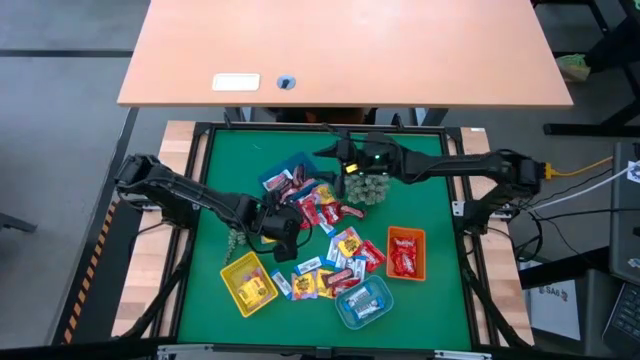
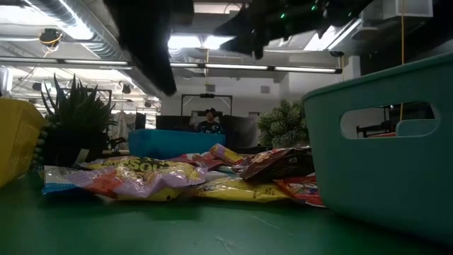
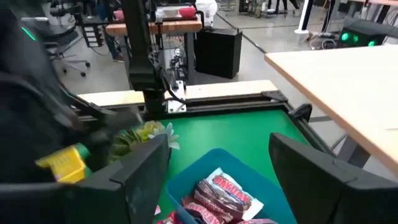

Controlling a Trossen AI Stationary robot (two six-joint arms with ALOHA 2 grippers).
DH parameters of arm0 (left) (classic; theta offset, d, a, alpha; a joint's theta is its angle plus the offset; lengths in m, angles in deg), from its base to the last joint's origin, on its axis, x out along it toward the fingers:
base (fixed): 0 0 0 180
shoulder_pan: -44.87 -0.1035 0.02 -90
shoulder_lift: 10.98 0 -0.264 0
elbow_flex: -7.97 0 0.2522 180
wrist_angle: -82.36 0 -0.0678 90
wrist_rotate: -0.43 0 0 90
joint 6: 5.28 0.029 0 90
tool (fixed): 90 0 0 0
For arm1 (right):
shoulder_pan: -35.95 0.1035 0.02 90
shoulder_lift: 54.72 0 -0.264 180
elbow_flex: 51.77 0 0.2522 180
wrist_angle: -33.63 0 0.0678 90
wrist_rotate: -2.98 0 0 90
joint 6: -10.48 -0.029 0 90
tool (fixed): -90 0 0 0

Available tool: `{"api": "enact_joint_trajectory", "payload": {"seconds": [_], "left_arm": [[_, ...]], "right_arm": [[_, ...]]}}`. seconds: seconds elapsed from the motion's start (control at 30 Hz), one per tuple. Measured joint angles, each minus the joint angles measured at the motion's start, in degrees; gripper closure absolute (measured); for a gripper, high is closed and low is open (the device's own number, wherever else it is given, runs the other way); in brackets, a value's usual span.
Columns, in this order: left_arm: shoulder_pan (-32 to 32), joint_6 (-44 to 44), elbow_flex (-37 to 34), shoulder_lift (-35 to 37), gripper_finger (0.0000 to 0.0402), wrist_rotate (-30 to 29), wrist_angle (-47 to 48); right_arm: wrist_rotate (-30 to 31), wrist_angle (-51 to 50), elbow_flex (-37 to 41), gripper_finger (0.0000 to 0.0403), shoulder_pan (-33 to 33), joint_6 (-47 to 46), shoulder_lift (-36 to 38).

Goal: Sort candy
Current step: Put the red candy into the orange bin

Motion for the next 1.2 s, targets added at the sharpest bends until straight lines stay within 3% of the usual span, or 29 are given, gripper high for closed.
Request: {"api": "enact_joint_trajectory", "payload": {"seconds": [0.33, 0.63, 0.87, 1.2], "left_arm": [[-0.6, 5.6, -15.3, 0.0, 0.0221, -3.4, -22.1], [-0.6, 14.6, -24.9, -0.3, 0.0221, -4.8, -39.9], [-0.6, 18.0, -26.0, -4.7, 0.0221, -5.5, -42.6], [-0.6, 18.2, -26.0, -7.8, 0.0221, -12.6, -42.6]], "right_arm": [[-0.1, -19.8, 0.0, 0.0123, 0.0, 0.2, 11.1], [-0.1, -26.3, 0.0, 0.0123, 0.0, 0.2, 11.4], [-0.1, -26.9, 0.0, 0.0123, 0.0, 0.2, 10.6], [-0.2, -27.6, 0.0, 0.0123, 0.0, 0.2, 10.4]]}}
